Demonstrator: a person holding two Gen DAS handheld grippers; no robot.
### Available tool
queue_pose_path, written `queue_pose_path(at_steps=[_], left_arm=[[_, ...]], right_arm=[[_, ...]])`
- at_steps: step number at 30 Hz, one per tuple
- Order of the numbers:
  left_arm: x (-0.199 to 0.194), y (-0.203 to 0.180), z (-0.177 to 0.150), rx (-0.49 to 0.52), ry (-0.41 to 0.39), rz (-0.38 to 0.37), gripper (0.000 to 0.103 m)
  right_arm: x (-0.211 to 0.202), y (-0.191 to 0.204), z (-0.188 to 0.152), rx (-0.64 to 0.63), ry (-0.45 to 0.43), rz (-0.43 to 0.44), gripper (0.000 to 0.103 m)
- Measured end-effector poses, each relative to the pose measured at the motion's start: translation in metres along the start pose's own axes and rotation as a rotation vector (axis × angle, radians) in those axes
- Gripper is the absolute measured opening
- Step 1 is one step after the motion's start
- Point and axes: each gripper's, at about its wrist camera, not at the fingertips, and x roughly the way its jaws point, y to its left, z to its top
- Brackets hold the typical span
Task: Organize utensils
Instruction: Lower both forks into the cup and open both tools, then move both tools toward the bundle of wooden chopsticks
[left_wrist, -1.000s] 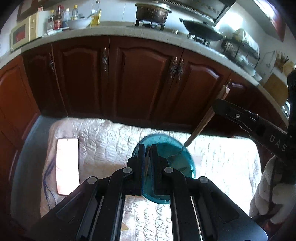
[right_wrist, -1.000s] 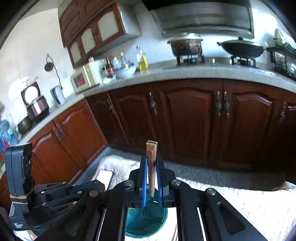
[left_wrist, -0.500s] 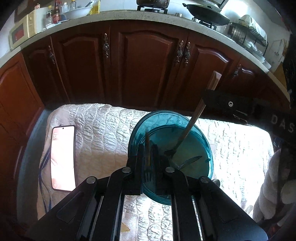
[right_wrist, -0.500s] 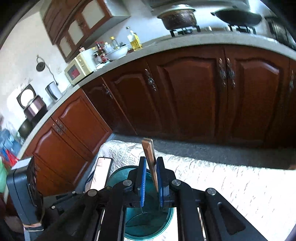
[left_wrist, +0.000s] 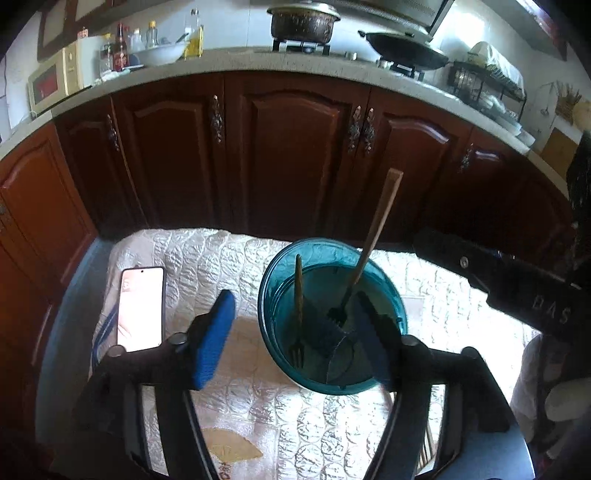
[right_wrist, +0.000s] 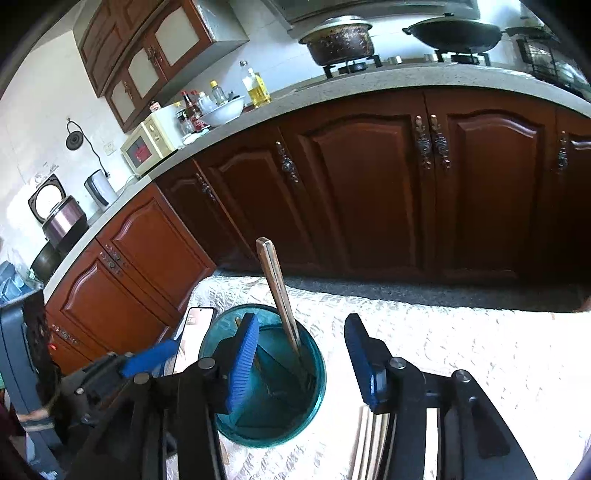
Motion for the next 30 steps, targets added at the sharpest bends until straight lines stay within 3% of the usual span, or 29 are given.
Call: queue_pose_path(at_steps=[4,7,13,25,30], left_arm=[[-0.014,-0.002,-0.004,0.028,-0.023,-0.046,0.083],[-0.023,-0.003,-0.012,0.041,-0.019,-0.071,0.083],[-0.044,-0.005,-0.034,0.074,-0.060,-0.051,0.083],[-0.066,-0.017,-0.074,0.089,-0.064,-0.043,0.085],[-0.064,-0.026,-0.084,0.104,-0.062,0.001,0.085]], right_arm=[[-0.022,-0.002,-0.013,0.002,-0.032,-0.015,0.069],[-0.039,-0.001,-0.025,0.005,-0.047,-0.009,0.075],[-0.074,-0.004,-0.060,0.023,-0.077,-0.011,0.086],[-0.117,-0.015,-0.121,0.031,-0.071,-0.073,0.091],[-0.125,-0.027,-0.140,0.059,-0.047,-0.113,0.091]])
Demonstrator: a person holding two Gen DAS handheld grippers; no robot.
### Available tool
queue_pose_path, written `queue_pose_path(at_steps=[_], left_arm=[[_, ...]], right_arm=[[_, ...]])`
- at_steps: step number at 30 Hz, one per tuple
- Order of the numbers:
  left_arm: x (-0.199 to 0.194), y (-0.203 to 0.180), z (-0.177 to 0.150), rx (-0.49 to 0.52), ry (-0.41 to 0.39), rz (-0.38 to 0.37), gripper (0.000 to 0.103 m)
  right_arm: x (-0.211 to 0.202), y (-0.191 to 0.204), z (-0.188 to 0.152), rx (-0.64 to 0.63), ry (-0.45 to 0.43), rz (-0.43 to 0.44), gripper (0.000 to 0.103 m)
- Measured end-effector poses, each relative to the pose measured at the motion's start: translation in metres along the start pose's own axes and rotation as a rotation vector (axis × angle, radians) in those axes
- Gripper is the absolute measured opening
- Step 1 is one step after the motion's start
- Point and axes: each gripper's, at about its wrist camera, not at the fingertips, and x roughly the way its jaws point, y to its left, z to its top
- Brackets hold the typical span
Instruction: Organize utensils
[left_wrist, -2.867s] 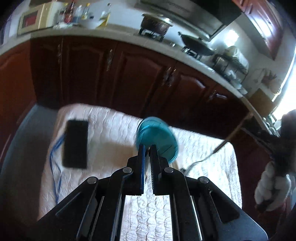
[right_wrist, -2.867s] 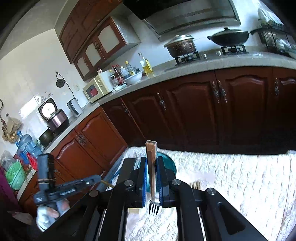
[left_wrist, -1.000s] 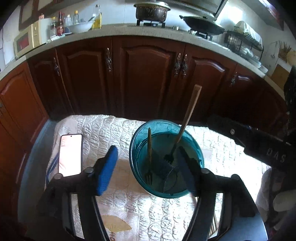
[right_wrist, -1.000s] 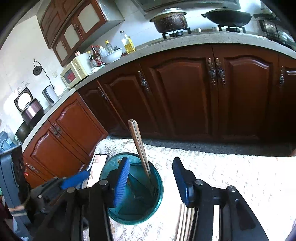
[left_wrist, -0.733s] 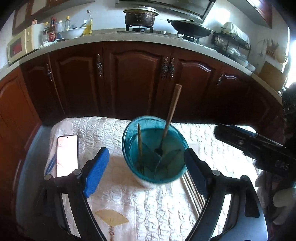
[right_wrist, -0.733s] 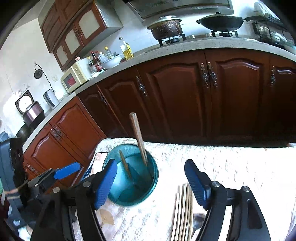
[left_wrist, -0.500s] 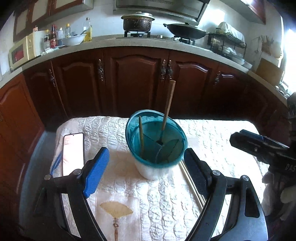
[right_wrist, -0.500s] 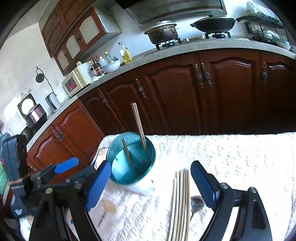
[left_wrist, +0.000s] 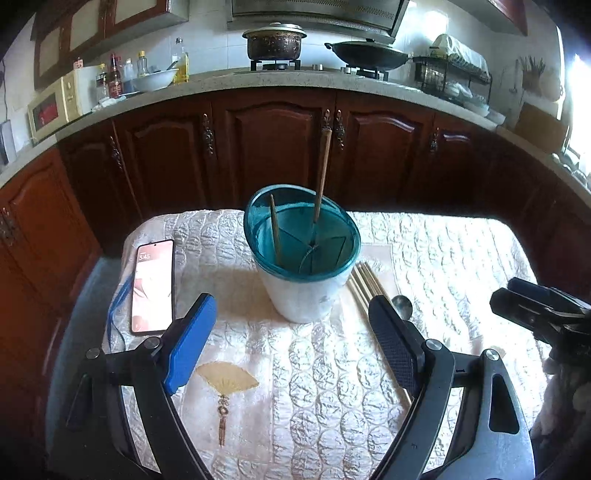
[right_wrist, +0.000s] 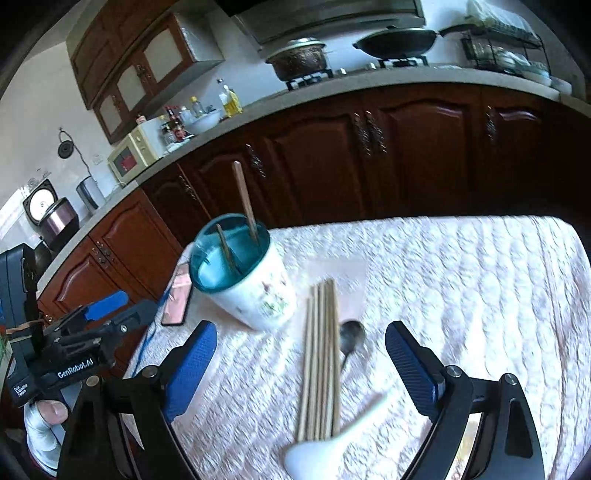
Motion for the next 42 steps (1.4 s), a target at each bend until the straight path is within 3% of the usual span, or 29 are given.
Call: queue_pose_path(at_steps=[16,23,24,27,29,32,35,37,42], left_arm=[[0.005,-0.012,-0.008,0.019,0.004,0.001,0.084],[0.019,-0.015,-0.019,0.005,0.043,-0.036,0.084],[0.023,-0.016,-0.021,0.004,0.052,-0.044,0.084],[0.032,-0.022,-0.027,0.009,0.071,-0.066,0.084],[0.039,-0.025,-0.030,0.007,0.087,-0.081,0.084],[0.053,-0.032,-0.036,0.013,0.130,-0.099,0.084],[0.063,-0.034,-0.040,0.014,0.152,-0.093,0.084],[0.067,-0.031,-0.040,0.004,0.161,-0.089,0.084],[0.071,-0.016,-0.039,-0.028,0.168,-0.062,0.084]], right_arm=[[-0.013,-0.021,-0.018,0.019,0.015,-0.087,0.091],[0.008,-0.050,-0.040,0.102,0.130,-0.108,0.090],[0.014,-0.055,-0.044,0.126,0.152,-0.103,0.088],[0.036,-0.068,-0.052,0.203,0.218,-0.070,0.065],[0.053,-0.074,-0.057,0.234,0.258,-0.061,0.057],[0.072,-0.076,-0.059,0.257,0.286,-0.053,0.056],[0.074,-0.062,-0.047,0.184,0.254,-0.072,0.056],[0.080,-0.051,-0.039,0.126,0.258,-0.037,0.056],[0.121,-0.039,-0.037,0.070,0.352,0.000,0.053]])
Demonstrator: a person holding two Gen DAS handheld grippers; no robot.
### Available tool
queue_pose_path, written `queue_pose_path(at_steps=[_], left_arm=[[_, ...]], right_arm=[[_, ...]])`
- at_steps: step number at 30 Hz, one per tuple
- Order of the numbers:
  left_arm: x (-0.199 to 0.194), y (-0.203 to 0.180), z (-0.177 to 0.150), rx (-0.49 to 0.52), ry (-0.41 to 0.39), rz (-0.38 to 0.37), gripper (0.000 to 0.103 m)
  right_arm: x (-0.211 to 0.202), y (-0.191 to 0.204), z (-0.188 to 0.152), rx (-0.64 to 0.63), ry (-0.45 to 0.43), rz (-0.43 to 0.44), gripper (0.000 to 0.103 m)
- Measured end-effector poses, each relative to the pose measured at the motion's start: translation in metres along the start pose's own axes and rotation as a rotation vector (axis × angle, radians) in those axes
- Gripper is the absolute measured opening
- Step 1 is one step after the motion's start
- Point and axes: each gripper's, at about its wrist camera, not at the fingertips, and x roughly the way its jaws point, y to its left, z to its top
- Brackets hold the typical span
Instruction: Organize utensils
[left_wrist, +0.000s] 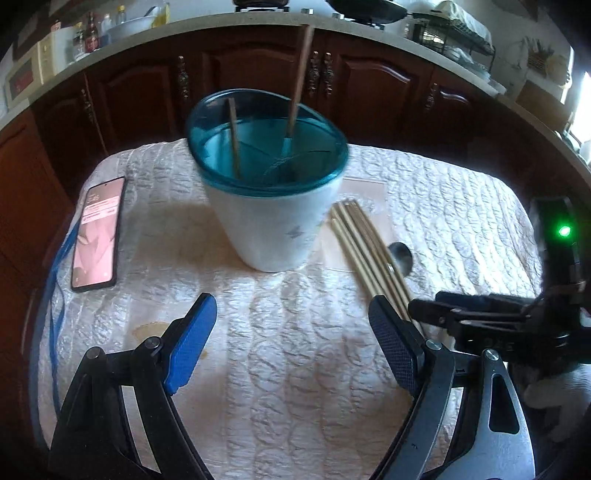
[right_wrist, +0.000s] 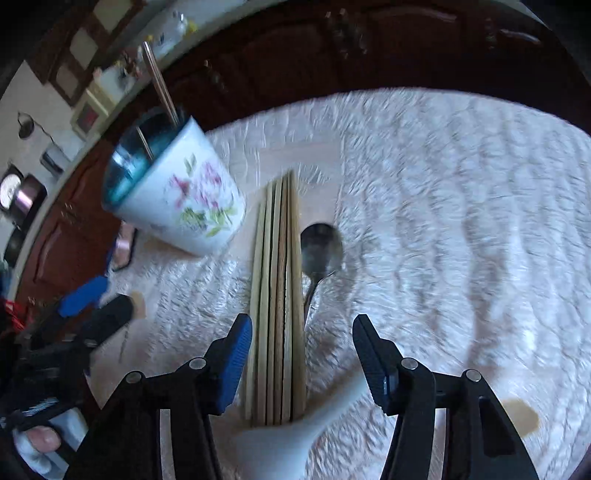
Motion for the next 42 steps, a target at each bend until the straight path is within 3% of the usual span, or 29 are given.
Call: queue_pose_path(at_steps=[1,3,5,11,15,16,19,20,26,28,30,34,36,38,42], left_arm=[[0.001,0.003,0.000,-0.004,0.001,0.003,0.084],[0.003,0.007,0.001,-0.011,0.011,0.007,0.084],[0.007,0.008,0.001,-0.017,0.020,0.003,0.084],[0.021,-0.011,0.000,0.001,0.043,-0.050,0.084],[0.039,-0.032,0.003,0.022,0.073,-0.100,0.082],[0.045,-0.035,0.003,0.024,0.083,-0.106,0.079],[0.068,-0.045,0.007,0.021,0.140,-0.113,0.062],[0.074,-0.046,0.007,0.014,0.157,-0.118,0.057],[0.093,-0.046,0.010,-0.014,0.189,-0.136,0.053],[0.094,-0.044,0.010,-0.021,0.184,-0.142,0.045],[0.093,-0.047,0.010,-0.015,0.187,-0.180,0.023],[0.091,-0.055,0.007,0.025,0.178,-0.185,0.009],[0.089,-0.051,0.007,0.030,0.185,-0.167,0.008],[0.087,-0.041,0.003,0.012,0.199,-0.193,0.008],[0.077,-0.031,-0.002,0.017,0.215,-0.201,0.007]], right_arm=[[0.007,0.000,0.000,0.006,0.018,0.013,0.045],[0.013,-0.002,-0.003,0.028,0.028,0.021,0.019],[0.010,-0.010,-0.010,0.091,0.002,0.058,0.010],[-0.015,-0.052,-0.042,0.277,-0.032,0.094,0.010],[-0.031,-0.063,-0.057,0.300,-0.032,0.055,0.010],[-0.035,-0.062,-0.060,0.295,-0.034,0.040,0.013],[-0.056,-0.066,-0.056,0.279,-0.078,0.032,0.040],[-0.062,-0.067,-0.054,0.265,-0.085,0.028,0.041],[-0.065,-0.047,-0.030,0.151,-0.095,0.014,0.041],[-0.062,-0.049,-0.026,0.146,-0.091,0.007,0.041],[-0.053,-0.052,-0.022,0.147,-0.084,0.012,0.041],[-0.029,-0.047,-0.012,0.150,-0.048,0.010,0.037],[-0.017,-0.045,-0.011,0.135,-0.024,-0.022,0.031],[-0.011,-0.048,-0.015,0.125,-0.003,-0.035,0.014],[-0.018,-0.058,-0.023,0.170,-0.046,-0.025,0.006]])
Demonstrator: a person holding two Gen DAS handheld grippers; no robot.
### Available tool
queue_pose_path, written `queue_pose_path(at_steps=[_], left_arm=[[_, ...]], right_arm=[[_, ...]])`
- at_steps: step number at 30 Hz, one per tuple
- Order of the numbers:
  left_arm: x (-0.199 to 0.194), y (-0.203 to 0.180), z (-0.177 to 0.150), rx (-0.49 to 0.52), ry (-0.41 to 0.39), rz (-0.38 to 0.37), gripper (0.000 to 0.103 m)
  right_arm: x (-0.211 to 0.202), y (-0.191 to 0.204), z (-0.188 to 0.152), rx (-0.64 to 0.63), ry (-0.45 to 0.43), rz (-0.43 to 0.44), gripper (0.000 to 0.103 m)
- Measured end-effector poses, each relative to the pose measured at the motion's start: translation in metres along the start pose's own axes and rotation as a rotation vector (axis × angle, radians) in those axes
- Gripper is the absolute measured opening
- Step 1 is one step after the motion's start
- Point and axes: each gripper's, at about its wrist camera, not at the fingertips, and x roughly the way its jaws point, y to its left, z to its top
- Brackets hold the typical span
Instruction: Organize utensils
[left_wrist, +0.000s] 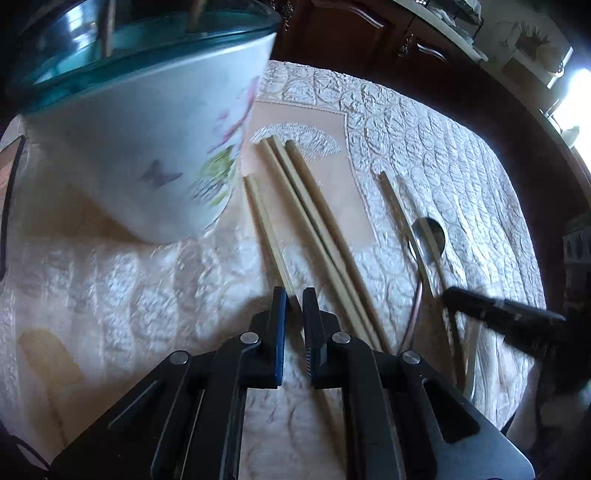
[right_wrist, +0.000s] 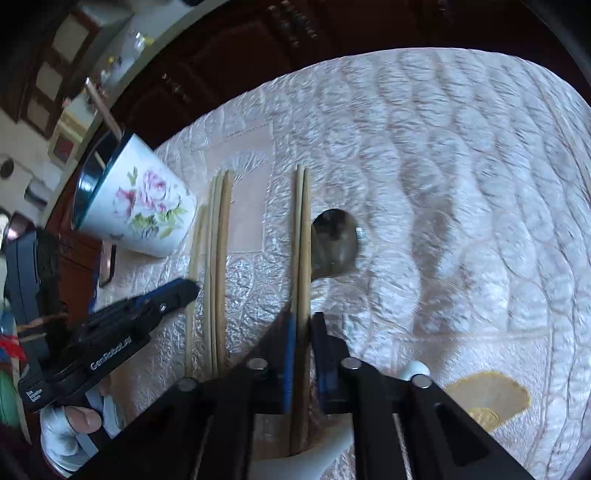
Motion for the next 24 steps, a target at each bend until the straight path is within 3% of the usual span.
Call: queue_pose_path(at_steps=[7,9,10,11,13,17,21,24], left_arm=[[-0.018,0.013,-0.025,0.017,0.041,-0.028,0.005],[-0.023,0.015,-0.030,0.022,0.050,-0.035,0.005],[-0.026,0.016,-0.030,0.021,0.051,-0.036,0.005],[-0.028,0.017,-0.030,0.022,0.049,-0.033,0.005],[-0.030,0.017,-0.025,0.028,0.030,-0.010,0.008],[-0.026,0.016,-0.007,0.012,-0.013,0.027,0.026],[-0.011,0.011,0.008,0.020,-0.033,0.068,0.028],[0.004,0.009,0.015,0.018,-0.018,0.100,0.028]], right_arm=[[-0.022,-0.026,-0.001,0.003,0.011,-0.037,0.007],[-0.028,-0.025,0.004,-0.014,-0.005,-0.023,0.014],[-0.031,-0.024,0.007,-0.026,-0.017,-0.030,0.027],[-0.034,-0.024,0.012,-0.035,-0.032,-0.038,0.029],[-0.031,-0.023,0.027,-0.032,-0.039,-0.048,0.029],[-0.019,-0.023,0.057,-0.039,-0.031,-0.062,0.029],[0.003,-0.030,0.078,-0.011,0.001,-0.075,0.029],[0.019,-0.037,0.093,0.017,0.028,-0.068,0.024]])
